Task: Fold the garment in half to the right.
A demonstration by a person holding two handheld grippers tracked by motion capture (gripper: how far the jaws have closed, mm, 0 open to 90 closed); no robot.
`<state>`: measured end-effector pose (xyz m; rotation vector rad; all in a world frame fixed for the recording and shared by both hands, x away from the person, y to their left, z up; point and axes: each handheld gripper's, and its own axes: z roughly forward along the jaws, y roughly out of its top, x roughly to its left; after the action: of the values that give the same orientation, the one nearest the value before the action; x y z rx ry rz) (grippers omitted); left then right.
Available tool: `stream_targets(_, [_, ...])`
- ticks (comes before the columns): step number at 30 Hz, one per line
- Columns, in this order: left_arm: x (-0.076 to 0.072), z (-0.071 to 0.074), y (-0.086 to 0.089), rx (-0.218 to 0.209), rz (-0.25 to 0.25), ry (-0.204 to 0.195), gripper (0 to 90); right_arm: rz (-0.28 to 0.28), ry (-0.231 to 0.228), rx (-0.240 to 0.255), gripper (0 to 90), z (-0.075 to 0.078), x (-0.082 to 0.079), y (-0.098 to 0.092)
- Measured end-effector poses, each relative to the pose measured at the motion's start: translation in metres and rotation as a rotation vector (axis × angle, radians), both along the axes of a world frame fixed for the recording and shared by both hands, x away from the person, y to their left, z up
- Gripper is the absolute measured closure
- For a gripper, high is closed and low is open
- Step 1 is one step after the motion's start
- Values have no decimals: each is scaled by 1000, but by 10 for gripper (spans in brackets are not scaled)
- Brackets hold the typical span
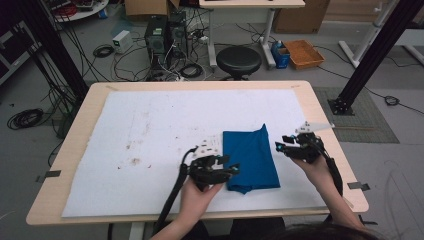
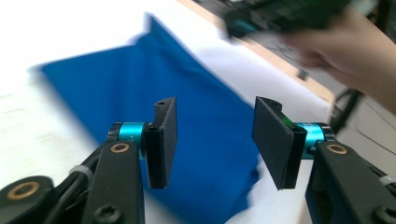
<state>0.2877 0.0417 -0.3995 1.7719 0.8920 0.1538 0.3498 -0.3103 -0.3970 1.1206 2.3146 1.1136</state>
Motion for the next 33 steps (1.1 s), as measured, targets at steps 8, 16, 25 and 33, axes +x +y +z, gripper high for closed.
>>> stream_targets(8, [-7,-5,62,-15,131,13,497,61,153,131,641,-30,-54,-8])
stream_targets(16, [-6,-10,80,-44,168,37,497,78,210,145,724,-43,-63,0])
stream_targets(25, [-5,-12,83,-54,173,60,497,91,206,108,879,-41,-69,-2])
stream_targets(33, [-5,-12,82,-54,163,64,497,68,208,112,821,-39,-72,-11])
